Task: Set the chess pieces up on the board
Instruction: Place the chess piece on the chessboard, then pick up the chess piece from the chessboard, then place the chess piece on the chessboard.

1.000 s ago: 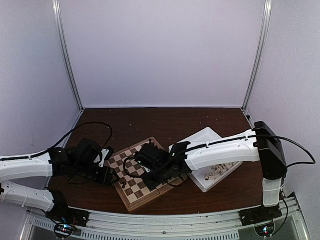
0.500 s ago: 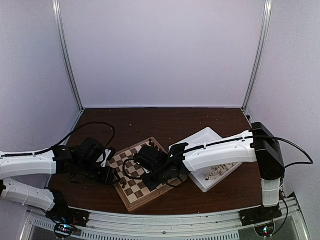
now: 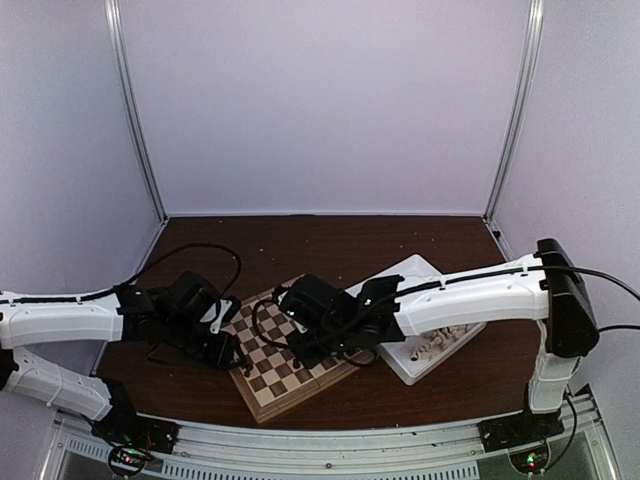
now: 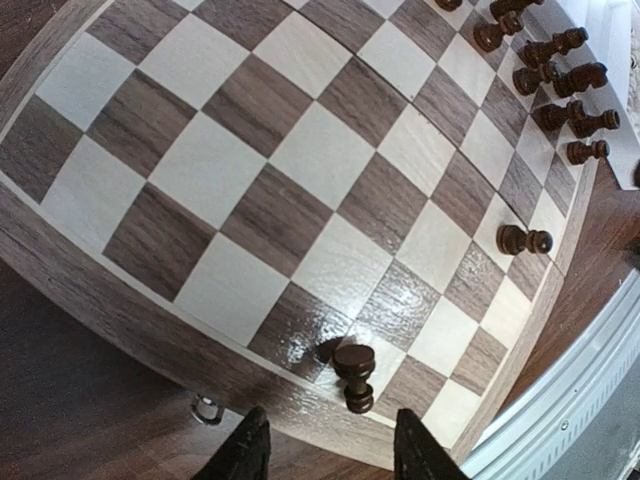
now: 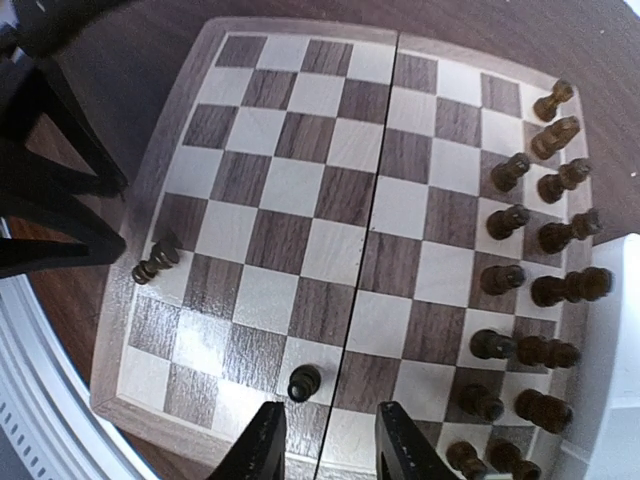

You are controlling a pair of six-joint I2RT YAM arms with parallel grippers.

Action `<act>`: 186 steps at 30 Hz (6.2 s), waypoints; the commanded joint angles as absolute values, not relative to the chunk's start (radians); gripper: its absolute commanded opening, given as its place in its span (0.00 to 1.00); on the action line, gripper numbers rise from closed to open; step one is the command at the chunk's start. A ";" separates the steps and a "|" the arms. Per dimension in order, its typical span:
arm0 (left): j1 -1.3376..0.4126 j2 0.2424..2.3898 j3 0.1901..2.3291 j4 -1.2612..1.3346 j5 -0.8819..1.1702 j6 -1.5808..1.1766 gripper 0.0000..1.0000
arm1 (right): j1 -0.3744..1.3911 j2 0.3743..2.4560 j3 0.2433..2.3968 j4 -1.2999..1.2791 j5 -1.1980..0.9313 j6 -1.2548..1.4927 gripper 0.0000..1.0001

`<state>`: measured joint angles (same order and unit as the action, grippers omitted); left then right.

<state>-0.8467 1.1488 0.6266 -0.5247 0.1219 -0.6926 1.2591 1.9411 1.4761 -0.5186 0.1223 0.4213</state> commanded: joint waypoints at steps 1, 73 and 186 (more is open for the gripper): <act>-0.863 1.188 0.671 -0.506 0.153 -0.687 0.43 | 1.264 1.789 1.381 -0.399 0.205 0.417 0.34; -0.862 0.943 0.658 -0.111 -0.048 -1.385 0.11 | 1.327 1.601 1.084 0.257 0.207 0.212 0.33; -0.755 0.877 0.762 -0.591 0.119 -0.545 0.79 | 1.130 2.229 2.065 -1.116 -0.100 0.344 0.05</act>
<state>-0.7589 0.8745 0.7750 -0.6067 0.0986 -0.5694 1.1362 2.1914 2.0293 -1.0729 -0.1299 0.3607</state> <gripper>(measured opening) 0.790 0.106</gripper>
